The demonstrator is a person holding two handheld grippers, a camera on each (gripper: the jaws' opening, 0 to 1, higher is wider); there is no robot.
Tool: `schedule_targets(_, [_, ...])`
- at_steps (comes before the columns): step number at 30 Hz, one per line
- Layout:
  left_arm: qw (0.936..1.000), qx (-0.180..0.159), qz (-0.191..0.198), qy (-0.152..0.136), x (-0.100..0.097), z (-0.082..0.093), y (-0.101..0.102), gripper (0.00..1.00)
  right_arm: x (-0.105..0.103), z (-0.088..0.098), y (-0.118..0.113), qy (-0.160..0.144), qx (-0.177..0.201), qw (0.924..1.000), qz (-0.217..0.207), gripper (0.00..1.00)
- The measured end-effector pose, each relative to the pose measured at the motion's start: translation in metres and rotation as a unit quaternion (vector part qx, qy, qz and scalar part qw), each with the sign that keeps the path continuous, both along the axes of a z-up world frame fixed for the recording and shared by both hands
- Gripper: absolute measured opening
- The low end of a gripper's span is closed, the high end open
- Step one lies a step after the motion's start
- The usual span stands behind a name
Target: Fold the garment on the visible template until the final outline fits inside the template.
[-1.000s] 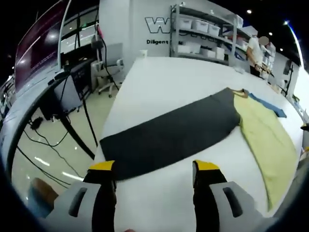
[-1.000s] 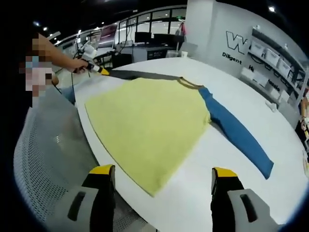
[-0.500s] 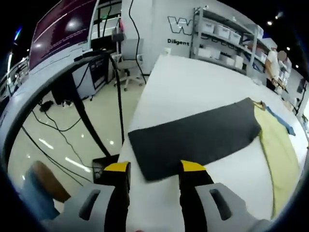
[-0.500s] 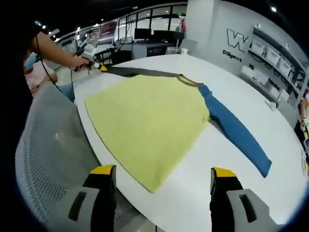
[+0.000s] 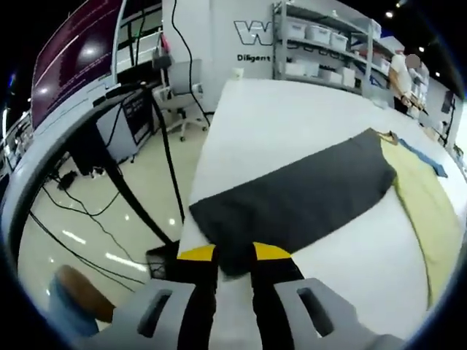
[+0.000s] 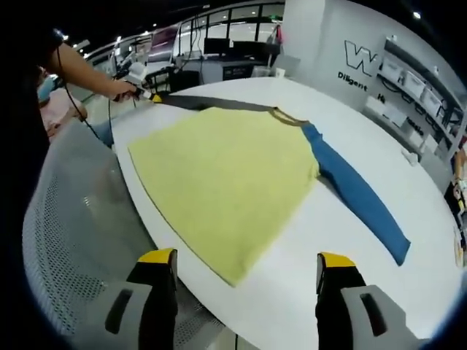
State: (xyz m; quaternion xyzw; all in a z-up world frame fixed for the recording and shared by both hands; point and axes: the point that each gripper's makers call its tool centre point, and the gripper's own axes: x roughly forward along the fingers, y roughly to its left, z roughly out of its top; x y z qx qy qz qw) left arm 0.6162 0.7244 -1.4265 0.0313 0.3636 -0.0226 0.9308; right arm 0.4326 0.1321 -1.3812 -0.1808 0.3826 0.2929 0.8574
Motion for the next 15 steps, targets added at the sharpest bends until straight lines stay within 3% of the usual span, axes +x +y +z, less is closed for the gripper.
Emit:
schedule_targets(8, [0.9992,0.015,-0.021,0.032,0.006,-0.001,0.003,0.01,-0.004,0.002,-0.005,-0.003,0.002,0.9999,-0.012,0.74])
schedule_targets(11, [0.9997,0.018,-0.013,-0.011,0.018,0.018,0.002,0.01,-0.006,0.002,-0.006,-0.003,0.005,0.9998,-0.016,0.73])
schedule_targets(15, [0.9991,0.010,-0.026,-0.032,0.028,0.036,-0.009,0.01,-0.007,0.001,-0.007,-0.003,0.009,0.9997,-0.022,0.73])
